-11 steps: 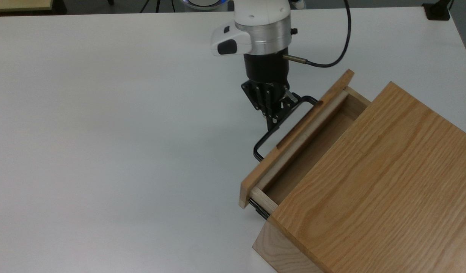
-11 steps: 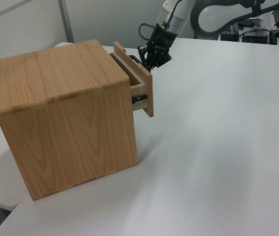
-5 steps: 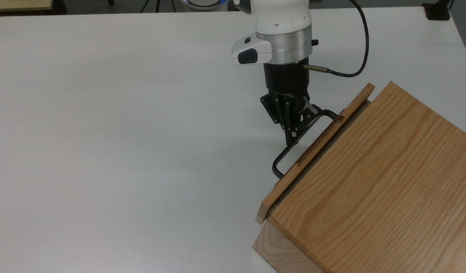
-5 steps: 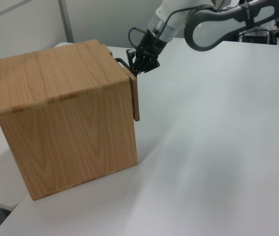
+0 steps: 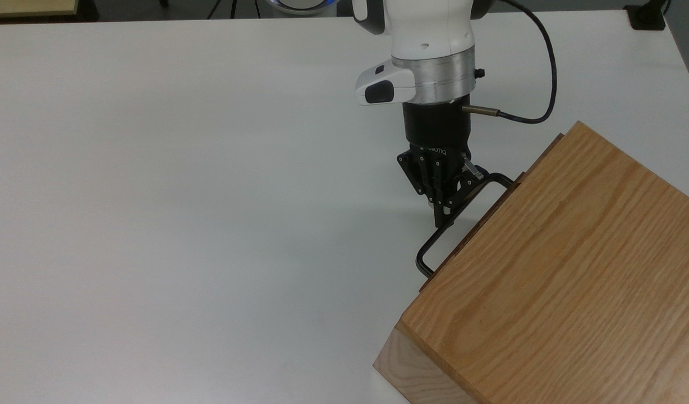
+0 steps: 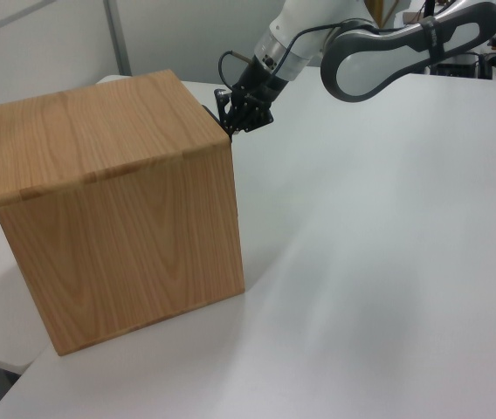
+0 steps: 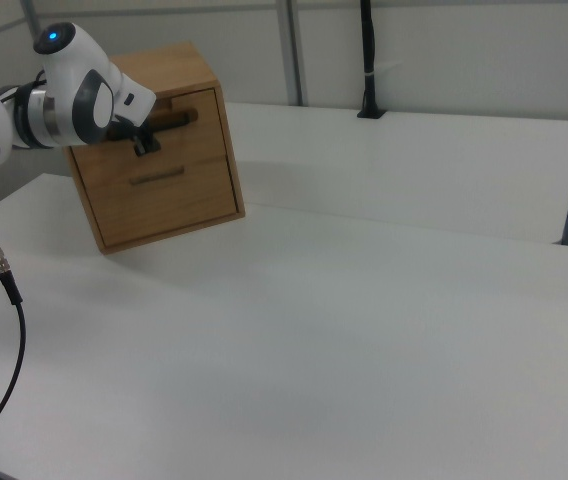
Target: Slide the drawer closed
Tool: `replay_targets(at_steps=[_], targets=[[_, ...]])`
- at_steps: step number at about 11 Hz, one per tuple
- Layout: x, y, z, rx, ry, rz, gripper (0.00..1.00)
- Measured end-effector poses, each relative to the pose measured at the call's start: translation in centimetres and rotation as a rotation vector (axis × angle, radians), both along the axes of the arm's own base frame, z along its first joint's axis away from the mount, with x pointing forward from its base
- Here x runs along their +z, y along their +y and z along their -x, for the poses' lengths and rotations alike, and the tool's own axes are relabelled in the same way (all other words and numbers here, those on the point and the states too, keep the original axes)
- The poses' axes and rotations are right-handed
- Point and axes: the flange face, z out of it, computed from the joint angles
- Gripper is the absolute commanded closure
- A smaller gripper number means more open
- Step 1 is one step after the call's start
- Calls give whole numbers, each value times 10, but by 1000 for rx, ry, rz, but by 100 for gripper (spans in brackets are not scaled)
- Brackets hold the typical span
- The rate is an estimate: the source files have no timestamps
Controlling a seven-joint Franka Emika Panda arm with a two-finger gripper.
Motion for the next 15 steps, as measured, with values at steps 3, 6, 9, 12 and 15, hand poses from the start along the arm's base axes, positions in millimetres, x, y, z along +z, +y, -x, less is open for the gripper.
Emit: replay_targets(at_steps=[3, 6, 9, 12, 15], targets=[[0, 1, -1, 2, -12, 2, 100], [7, -1, 0, 36, -38, 49, 100], [12, -10, 16, 170, 97, 208, 100], [41, -35, 59, 347, 346, 382, 100], [100, -93, 107, 443, 435, 457, 98]])
